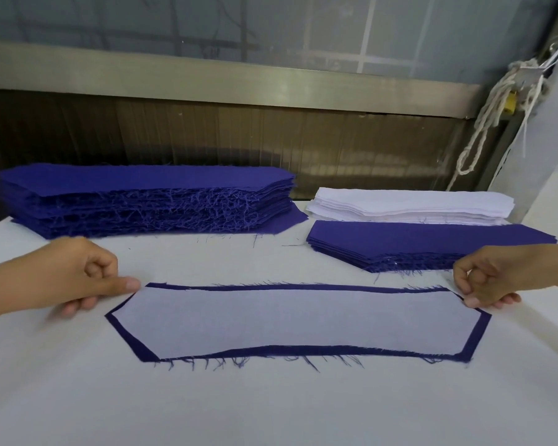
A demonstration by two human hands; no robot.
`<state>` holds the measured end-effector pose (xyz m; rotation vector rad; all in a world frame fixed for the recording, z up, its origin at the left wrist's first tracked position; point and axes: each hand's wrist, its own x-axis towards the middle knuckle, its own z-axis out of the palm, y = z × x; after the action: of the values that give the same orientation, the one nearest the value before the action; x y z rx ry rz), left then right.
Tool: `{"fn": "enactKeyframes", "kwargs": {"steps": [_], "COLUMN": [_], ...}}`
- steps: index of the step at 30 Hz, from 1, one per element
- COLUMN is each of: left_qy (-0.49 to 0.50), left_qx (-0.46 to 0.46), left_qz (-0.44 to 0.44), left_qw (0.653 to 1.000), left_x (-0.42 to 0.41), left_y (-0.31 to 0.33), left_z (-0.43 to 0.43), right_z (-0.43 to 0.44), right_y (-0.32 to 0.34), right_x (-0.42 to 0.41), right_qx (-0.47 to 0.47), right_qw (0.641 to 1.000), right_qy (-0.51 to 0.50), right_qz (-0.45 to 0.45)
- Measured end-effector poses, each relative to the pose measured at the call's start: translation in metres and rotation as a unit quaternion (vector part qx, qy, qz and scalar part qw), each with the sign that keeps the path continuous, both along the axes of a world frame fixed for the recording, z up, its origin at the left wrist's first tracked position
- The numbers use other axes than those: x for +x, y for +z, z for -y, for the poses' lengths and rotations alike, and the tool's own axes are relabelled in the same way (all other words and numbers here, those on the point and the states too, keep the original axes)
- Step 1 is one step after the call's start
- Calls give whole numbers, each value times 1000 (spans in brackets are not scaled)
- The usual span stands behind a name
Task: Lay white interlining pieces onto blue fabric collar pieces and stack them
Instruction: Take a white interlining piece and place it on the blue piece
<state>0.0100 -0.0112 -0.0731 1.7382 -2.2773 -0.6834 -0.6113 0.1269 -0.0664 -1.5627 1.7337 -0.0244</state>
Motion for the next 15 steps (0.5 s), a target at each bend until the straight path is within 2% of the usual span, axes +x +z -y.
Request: {"fn": "enactKeyframes", "kwargs": {"steps": [2, 6, 11, 15], "left_qy": [-10, -45, -120, -190], "left_qx": [-74, -167, -221, -258], "left_qz": [-47, -144, -119, -103], "left_qw": [996, 974, 961, 941], "left_x": [-4, -37, -109, -178], "left_y": [4, 23, 34, 35], "left_z": [1, 4, 8, 23], "right_z": [2, 9, 23, 40], "right_y": [3, 24, 48, 53], "right_x": [-5, -13, 0, -9], "right_qx": [-26, -106, -200, -289], "right_qw": [999, 984, 968, 921], "right_qy": [17, -29, -119, -252], "right_qz": [19, 139, 99, 65]}}
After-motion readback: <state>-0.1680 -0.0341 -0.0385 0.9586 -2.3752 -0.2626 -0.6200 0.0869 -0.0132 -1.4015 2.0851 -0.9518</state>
